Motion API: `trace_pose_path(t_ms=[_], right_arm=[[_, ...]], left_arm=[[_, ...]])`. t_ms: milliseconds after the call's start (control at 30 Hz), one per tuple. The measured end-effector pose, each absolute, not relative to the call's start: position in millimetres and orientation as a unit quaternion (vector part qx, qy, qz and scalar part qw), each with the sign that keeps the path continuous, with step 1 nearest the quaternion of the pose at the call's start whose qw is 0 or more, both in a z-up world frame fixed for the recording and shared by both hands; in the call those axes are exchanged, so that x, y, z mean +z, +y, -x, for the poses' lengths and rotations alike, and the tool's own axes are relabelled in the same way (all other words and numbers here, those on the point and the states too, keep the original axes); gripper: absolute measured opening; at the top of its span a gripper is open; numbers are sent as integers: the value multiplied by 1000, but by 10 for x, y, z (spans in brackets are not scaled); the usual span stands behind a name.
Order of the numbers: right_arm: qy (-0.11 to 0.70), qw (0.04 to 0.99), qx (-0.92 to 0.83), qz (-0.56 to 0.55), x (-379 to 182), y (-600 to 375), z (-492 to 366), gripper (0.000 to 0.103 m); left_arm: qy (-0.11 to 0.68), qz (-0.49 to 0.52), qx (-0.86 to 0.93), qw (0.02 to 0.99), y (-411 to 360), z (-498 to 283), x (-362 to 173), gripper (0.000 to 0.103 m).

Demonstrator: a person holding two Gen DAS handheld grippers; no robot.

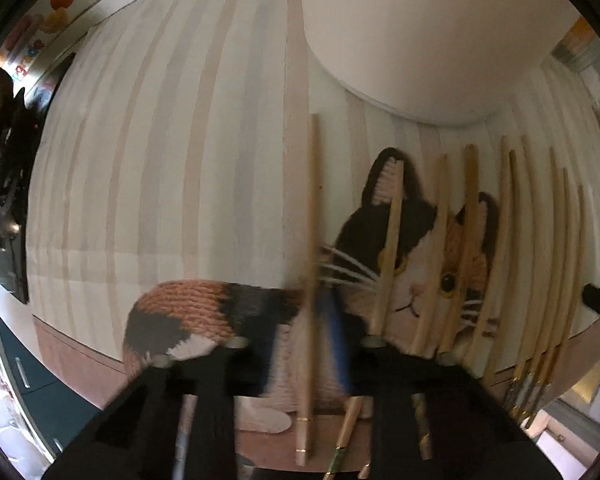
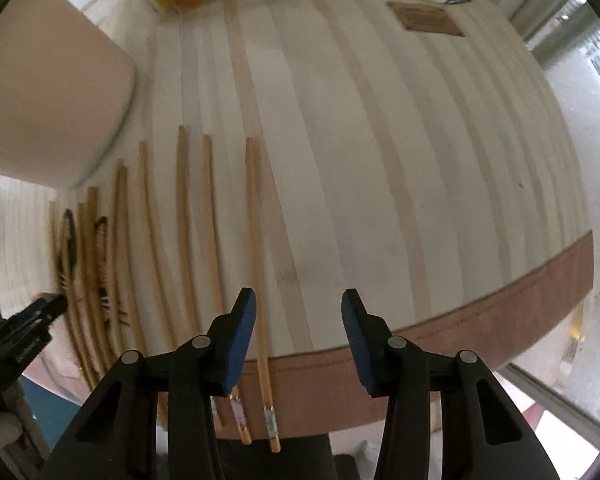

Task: Organize utensils
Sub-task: 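Grasp a wooden chopstick with the left tool while the right tool grasps another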

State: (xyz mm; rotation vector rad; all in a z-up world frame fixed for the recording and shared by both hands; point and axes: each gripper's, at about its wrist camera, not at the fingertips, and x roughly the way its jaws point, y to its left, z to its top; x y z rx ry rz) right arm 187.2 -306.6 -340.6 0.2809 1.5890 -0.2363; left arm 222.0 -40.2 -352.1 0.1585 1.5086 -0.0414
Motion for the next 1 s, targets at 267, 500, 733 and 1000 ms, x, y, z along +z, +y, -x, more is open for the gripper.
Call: trace_pose_path(t_ms=[267,500,733,1000], right_arm=[[721,682,-103,-71,-3622,-2911,-1993,9],[730,669,-111,-89,-3706,-3108,-1927,8],[735,661,-117,-94,-3716,-3260,-1819,8],[738,659,-122,-77,-3736,-3172,-1962,8]], left_arm=[[707,14,23,707,11,-2238,-3570,5],[712,-11,-6,702,129,-2201,-3735,6],[711,-34,-9,703,-106,-2253,-3888,7],[710,-49,-12,703,-210,-2273,-3796,7]])
